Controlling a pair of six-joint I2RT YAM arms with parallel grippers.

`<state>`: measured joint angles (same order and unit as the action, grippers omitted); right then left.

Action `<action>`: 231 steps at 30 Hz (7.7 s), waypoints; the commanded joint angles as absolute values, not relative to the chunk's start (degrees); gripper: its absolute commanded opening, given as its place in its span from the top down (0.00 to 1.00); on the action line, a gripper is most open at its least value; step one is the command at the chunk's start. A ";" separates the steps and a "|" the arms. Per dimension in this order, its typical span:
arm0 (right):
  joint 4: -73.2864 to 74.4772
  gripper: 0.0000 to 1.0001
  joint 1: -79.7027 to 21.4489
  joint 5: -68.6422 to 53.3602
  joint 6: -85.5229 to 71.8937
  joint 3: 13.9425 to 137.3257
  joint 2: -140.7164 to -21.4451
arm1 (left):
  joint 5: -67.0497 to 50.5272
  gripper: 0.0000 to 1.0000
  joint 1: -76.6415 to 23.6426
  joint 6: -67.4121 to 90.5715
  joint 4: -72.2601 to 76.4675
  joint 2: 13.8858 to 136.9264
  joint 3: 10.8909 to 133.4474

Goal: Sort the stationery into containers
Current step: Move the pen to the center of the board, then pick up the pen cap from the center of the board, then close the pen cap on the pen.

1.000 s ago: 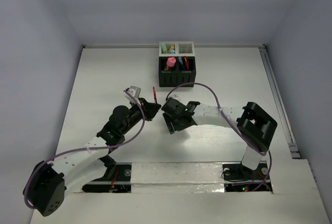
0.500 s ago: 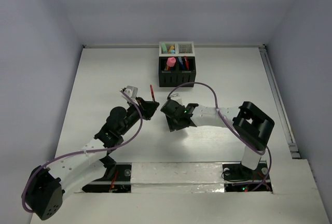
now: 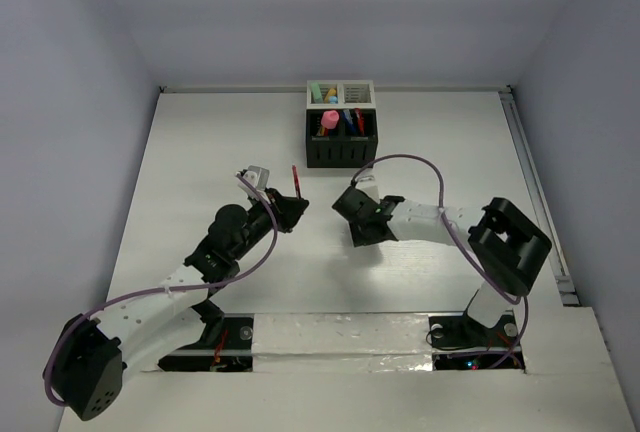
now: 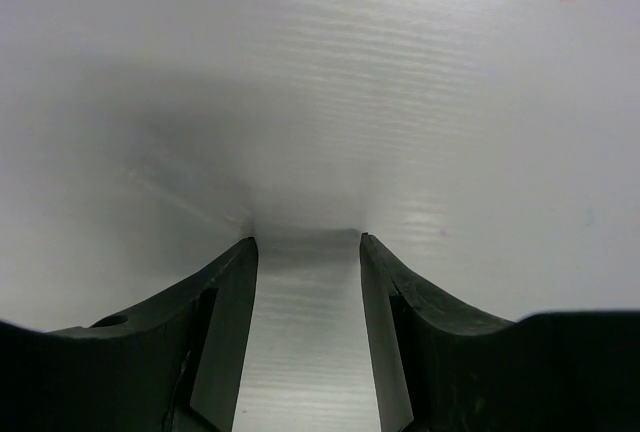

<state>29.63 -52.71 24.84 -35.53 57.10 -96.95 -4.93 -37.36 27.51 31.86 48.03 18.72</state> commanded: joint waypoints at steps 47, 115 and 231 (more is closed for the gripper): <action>18.81 1.00 -46.85 22.22 -30.24 56.86 -100.19 | -4.22 1.00 -37.09 26.72 34.45 47.37 18.81; 0.83 1.00 -49.22 19.60 -26.73 57.84 -85.63 | -14.05 1.00 -37.09 27.42 43.23 51.58 16.79; -17.84 1.00 -54.32 -5.98 -32.78 33.14 -69.97 | -13.97 1.00 -40.78 27.33 38.67 51.59 35.94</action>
<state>-32.25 -50.26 1.87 -31.99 38.79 -68.88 -19.40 -42.33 26.46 21.12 53.19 26.65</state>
